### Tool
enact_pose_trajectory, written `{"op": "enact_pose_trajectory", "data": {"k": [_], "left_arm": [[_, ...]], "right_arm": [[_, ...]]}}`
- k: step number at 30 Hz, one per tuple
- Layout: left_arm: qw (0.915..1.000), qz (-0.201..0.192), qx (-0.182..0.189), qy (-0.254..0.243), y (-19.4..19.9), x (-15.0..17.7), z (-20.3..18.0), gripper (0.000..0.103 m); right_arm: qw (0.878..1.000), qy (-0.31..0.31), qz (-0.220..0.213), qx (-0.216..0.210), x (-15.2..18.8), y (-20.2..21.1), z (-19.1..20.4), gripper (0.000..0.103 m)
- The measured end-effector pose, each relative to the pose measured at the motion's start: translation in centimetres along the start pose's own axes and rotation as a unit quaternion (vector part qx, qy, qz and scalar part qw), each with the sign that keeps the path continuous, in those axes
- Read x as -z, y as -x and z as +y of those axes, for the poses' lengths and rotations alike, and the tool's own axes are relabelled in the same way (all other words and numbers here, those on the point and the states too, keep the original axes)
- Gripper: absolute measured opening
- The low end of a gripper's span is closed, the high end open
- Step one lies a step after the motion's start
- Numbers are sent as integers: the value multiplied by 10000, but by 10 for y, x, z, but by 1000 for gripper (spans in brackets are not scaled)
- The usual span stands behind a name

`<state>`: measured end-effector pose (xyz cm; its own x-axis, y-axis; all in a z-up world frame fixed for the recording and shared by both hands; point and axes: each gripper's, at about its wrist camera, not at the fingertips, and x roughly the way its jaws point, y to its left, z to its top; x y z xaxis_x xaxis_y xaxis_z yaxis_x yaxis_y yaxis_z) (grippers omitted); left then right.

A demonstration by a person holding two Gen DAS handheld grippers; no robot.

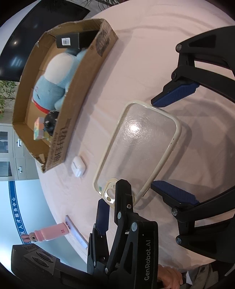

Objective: Organize objects
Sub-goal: 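Grasp the clear phone case rim with the left tool while the right tool pinches its lens end, then lift the clear phone case with both tools and lower it into the box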

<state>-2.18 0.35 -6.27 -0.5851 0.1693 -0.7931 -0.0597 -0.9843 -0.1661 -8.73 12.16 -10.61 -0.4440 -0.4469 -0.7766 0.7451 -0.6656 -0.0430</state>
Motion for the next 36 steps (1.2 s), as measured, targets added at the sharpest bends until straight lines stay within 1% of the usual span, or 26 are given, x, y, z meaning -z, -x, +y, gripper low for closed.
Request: {"op": "enact_pose_trajectory", "data": {"k": [3,4,5,6,8,14,19,25,29,36], "left_arm": [[9999,-104,26,-58,6,-10,-1,54],[9999,-102,62,-43,7,-13,-1,54],[9999,-100,124,-30,8,-16,-1,54],[9998,-125,169,-23,10,-19,-2,54],[9996,-179,202,-88,12,-24,-5,54],[9994,-265,220,-77,12,-38,-9,54],[9989,-389,192,-157,16,-51,-14,54],[9978,-604,118,-246,23,-81,-20,54],[9967,-740,175,-266,26,-107,-23,54],[9948,-962,108,-315,21,-157,-26,54]], "right_arm": [[9999,-49,-115,47,-6,7,-3,83],[9998,-85,-175,55,-9,10,-4,82],[9996,-129,-243,114,-11,13,-5,78],[9991,-196,-304,208,-16,16,-9,77],[9988,-264,-367,210,-23,18,-16,77],[9980,-422,-406,256,-29,19,-28,75],[9967,-539,-523,321,-32,25,-33,74],[9943,-558,-766,487,-53,36,-44,74],[9913,-523,-1010,655,-74,46,-54,74],[9854,-660,-1322,842,-115,49,-81,74]]}}
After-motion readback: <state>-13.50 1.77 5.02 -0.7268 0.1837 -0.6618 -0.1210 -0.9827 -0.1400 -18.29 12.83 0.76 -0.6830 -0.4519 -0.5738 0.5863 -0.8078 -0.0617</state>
